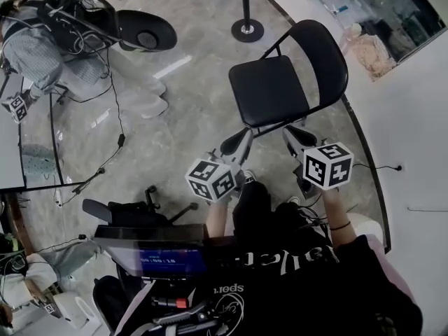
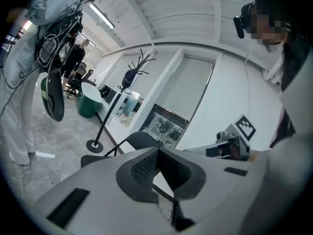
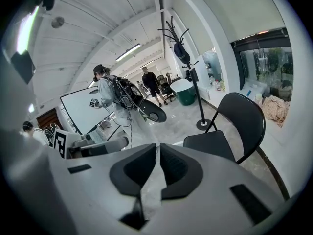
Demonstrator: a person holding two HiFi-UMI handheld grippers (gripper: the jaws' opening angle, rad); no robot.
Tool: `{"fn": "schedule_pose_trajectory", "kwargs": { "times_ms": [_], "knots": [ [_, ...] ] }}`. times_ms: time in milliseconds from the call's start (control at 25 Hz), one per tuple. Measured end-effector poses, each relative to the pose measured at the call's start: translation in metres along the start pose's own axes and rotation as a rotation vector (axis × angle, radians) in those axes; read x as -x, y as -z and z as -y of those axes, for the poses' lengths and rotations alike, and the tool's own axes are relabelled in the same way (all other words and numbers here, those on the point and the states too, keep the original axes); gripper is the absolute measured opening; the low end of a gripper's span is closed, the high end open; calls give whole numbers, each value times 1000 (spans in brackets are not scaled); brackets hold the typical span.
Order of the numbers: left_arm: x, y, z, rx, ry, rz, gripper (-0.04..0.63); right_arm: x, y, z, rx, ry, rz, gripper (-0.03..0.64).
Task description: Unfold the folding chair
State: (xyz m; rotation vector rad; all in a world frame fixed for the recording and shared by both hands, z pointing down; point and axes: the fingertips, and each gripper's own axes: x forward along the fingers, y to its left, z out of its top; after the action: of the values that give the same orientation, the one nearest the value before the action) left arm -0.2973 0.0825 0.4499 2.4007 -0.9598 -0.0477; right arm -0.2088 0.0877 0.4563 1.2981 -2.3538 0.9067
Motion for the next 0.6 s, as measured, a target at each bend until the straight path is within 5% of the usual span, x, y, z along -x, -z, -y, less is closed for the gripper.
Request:
{"fn": "schedule_pose_trajectory", "kwargs": {
  "times_ms": [600],
  "knots": [
    [-17,28,130,-20,-22,45,5,98,20,8,32,-110,72,39]
  ]
}}
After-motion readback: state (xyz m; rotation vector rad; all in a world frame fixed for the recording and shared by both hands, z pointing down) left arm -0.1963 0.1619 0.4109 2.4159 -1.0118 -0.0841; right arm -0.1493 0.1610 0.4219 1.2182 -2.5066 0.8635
